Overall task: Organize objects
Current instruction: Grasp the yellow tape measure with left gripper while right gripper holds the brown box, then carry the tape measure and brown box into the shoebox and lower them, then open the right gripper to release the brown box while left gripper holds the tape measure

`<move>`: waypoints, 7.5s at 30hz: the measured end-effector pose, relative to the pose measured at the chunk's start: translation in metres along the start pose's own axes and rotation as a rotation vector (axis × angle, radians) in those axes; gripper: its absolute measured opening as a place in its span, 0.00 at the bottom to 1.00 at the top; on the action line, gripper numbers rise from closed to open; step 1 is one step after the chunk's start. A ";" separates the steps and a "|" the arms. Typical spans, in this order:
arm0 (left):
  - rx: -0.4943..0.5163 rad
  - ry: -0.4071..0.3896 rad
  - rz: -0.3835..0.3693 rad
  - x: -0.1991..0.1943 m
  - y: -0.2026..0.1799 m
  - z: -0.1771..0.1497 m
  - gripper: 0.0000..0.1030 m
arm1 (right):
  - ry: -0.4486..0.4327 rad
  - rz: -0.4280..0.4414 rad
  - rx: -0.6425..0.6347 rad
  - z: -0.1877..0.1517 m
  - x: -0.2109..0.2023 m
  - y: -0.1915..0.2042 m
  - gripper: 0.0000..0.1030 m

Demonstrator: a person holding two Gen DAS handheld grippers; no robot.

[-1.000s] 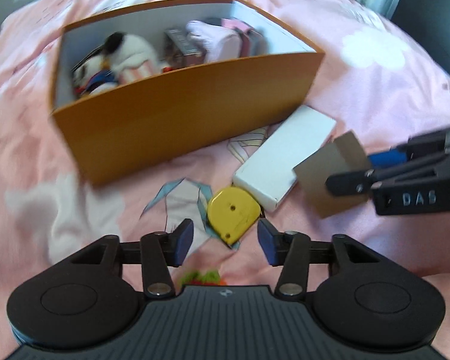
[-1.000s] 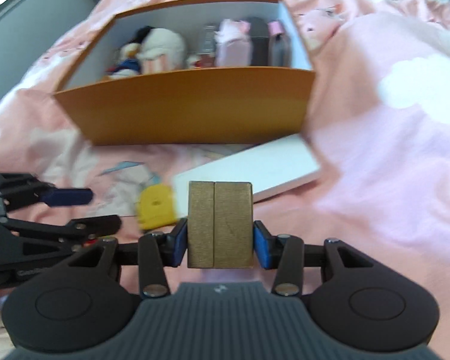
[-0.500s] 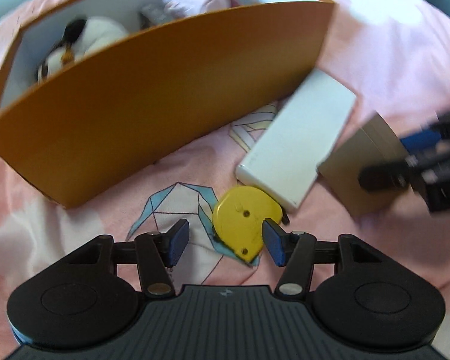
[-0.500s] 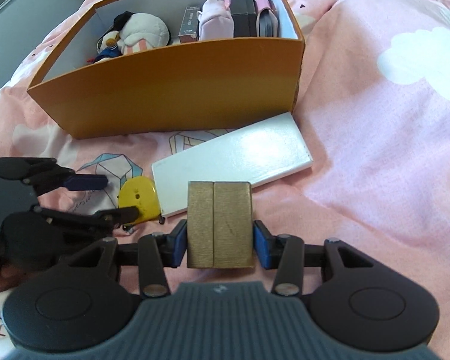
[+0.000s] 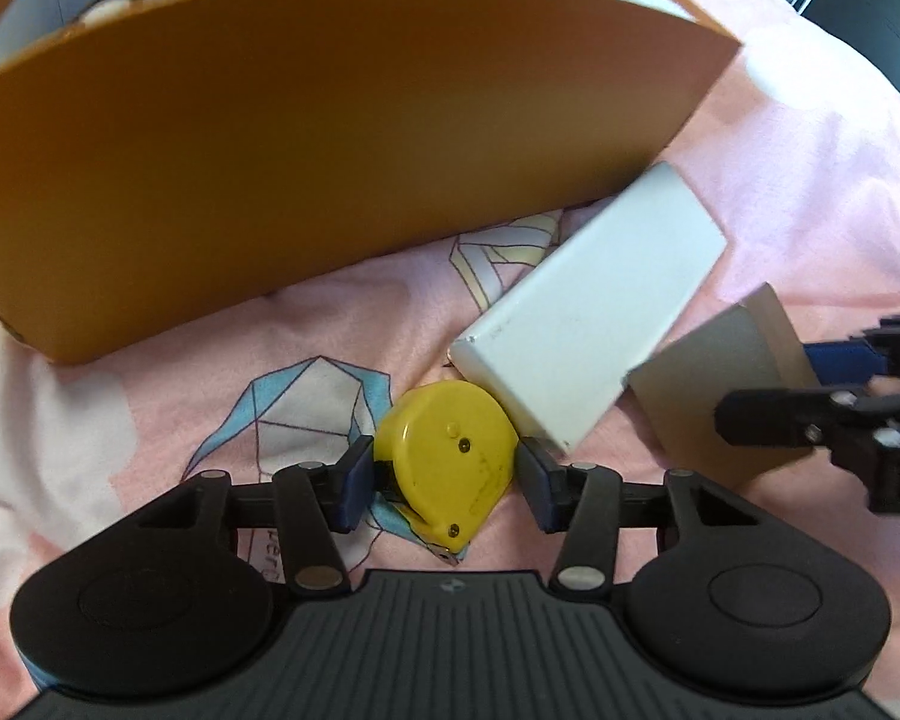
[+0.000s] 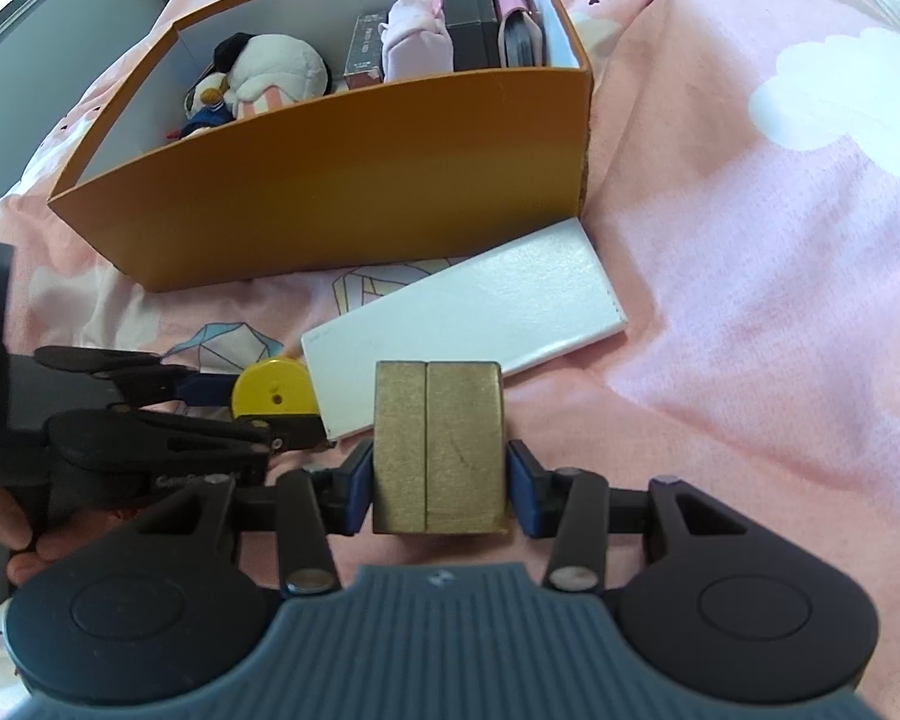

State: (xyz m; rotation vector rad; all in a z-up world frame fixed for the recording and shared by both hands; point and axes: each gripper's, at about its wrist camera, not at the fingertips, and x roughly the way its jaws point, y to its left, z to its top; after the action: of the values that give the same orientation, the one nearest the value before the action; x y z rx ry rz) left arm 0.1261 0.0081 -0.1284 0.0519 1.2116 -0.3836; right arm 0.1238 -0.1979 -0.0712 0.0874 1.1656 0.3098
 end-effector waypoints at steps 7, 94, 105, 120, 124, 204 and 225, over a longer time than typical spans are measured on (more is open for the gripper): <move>0.008 0.005 -0.045 -0.014 -0.008 -0.009 0.41 | 0.004 0.006 0.017 0.001 0.000 -0.001 0.46; -0.378 -0.178 -0.043 -0.036 0.122 0.160 0.22 | -0.222 0.201 0.105 0.228 0.045 0.047 0.45; -0.375 -0.185 -0.055 -0.036 0.126 0.155 0.23 | -0.267 0.051 -0.104 0.228 0.061 0.077 0.45; -0.369 -0.187 -0.066 -0.035 0.127 0.154 0.23 | -0.175 0.128 -0.105 0.241 0.087 0.068 0.56; -0.367 -0.187 -0.065 -0.035 0.127 0.155 0.23 | -0.195 0.137 -0.128 0.242 0.076 0.068 0.58; -0.605 -0.050 -0.087 0.012 0.116 0.161 0.22 | -0.204 0.021 -0.313 0.212 0.051 0.054 0.07; -0.378 -0.093 0.085 -0.050 0.096 0.146 0.36 | -0.076 0.070 -0.383 0.195 0.059 0.073 0.35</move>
State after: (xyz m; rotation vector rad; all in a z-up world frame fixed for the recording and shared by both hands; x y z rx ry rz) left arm 0.2734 0.0757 -0.0457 -0.2373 1.1684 -0.0771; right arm 0.3092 -0.0939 -0.0297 -0.1939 1.0116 0.5815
